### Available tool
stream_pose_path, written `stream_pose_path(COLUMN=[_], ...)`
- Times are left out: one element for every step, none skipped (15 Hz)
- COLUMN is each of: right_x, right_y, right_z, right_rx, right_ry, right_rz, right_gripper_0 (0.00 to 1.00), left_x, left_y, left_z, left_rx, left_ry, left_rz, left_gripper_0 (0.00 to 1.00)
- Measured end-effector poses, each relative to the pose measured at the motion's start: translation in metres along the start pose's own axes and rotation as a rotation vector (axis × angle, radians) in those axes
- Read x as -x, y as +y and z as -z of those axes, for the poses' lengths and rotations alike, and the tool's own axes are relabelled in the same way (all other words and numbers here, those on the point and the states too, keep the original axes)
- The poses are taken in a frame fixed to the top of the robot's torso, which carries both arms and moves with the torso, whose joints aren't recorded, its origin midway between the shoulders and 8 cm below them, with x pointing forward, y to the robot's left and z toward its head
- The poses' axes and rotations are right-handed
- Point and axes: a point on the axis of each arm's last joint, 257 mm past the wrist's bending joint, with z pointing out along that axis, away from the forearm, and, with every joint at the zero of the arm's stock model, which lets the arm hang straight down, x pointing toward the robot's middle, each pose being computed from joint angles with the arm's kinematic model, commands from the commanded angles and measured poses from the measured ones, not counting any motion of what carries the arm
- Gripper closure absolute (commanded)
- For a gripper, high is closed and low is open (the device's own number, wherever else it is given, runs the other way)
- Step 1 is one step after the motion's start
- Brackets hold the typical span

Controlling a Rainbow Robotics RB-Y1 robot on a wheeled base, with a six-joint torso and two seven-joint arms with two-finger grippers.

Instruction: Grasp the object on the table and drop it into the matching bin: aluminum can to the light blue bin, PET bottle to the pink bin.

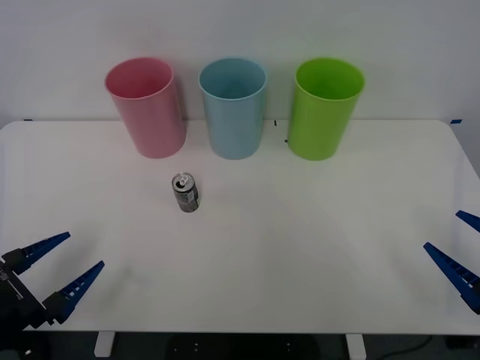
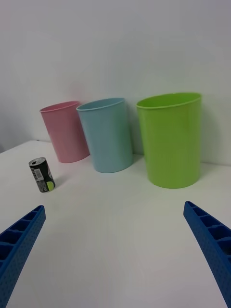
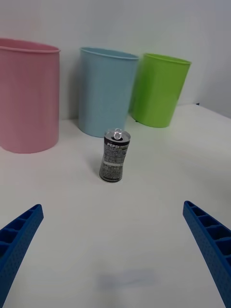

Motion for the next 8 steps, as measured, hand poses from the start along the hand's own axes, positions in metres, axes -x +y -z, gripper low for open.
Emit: stream_pose_path(right_x=[0.000, 0.000, 0.000, 0.000, 0.000, 0.000, 0.000, 0.000], right_y=[0.000, 0.000, 0.000, 0.000, 0.000, 0.000, 0.000, 0.000], right_z=[0.000, 0.000, 0.000, 0.000, 0.000, 0.000, 0.000, 0.000], right_rx=[0.000, 0.000, 0.000, 0.000, 0.000, 0.000, 0.000, 0.000], right_ry=[0.000, 0.000, 0.000, 0.000, 0.000, 0.000, 0.000, 0.000], right_rz=[0.000, 0.000, 0.000, 0.000, 0.000, 0.000, 0.000, 0.000], right_gripper_0=[0.00, 0.00, 0.00, 0.00, 0.00, 0.00, 0.00, 0.00], left_x=[-0.004, -0.008, -0.013, -0.017, -0.021, -0.023, -0.026, -0.028], left_y=[-0.001, -0.002, -0.001, 0.000, 0.001, 0.001, -0.001, -0.003], left_z=[-0.004, -0.007, -0.011, -0.016, -0.021, -0.026, -0.032, -0.037], left_rx=[-0.001, 0.002, 0.010, 0.022, 0.033, 0.040, 0.042, 0.046], left_ry=[0.011, 0.024, 0.036, 0.046, 0.054, 0.057, 0.059, 0.061], left_rz=[-0.009, -0.016, -0.023, -0.031, -0.037, -0.040, -0.040, -0.039], left_gripper_0=[0.00, 0.00, 0.00, 0.00, 0.00, 0.00, 0.00, 0.00])
